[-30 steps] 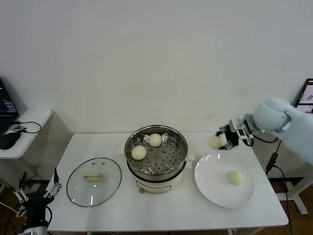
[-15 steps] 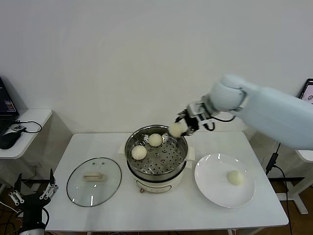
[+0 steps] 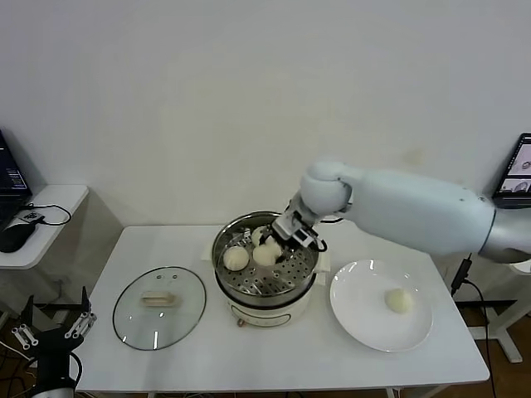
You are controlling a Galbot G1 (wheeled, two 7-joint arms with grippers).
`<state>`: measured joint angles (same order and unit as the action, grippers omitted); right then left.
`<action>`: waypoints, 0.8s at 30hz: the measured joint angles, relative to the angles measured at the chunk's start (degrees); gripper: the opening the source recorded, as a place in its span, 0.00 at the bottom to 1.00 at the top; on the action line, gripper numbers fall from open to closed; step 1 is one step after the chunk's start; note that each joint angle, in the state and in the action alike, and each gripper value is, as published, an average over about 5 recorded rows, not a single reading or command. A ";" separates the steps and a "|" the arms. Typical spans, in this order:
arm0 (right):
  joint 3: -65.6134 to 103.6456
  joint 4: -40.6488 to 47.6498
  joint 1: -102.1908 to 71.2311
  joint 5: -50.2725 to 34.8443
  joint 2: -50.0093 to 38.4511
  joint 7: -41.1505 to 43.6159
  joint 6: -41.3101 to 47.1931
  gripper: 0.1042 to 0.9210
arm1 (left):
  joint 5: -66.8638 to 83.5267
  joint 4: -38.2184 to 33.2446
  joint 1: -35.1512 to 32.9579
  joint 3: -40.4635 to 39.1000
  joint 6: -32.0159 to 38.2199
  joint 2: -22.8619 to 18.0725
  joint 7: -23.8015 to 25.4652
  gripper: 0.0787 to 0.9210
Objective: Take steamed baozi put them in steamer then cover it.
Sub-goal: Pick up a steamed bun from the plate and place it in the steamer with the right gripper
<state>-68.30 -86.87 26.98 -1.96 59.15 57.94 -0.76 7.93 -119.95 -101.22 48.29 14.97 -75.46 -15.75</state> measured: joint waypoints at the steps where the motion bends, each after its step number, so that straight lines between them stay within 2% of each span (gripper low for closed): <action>1: -0.26 -0.02 -0.20 0.54 0.11 -0.02 -0.81 0.56 | 0.00 0.01 -0.01 0.00 0.01 0.00 -0.02 0.88; 14: -2.27 0.14 -1.47 5.29 1.68 -0.29 -7.65 0.57 | -0.02 0.25 -0.08 0.00 0.34 -0.11 -0.15 0.88; 20: -2.87 0.11 -1.63 5.71 2.15 -0.32 -8.65 0.65 | -0.02 0.38 -0.06 0.00 0.43 -0.11 -0.20 0.88; 24: -3.03 0.14 -1.59 5.83 2.02 -0.58 -9.01 0.78 | 0.00 0.46 0.03 0.00 0.43 -0.08 -0.24 0.88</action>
<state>-71.32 -86.73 25.39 3.87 61.17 57.36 -9.78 7.93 -119.49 -101.19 48.30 15.40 -75.54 -15.99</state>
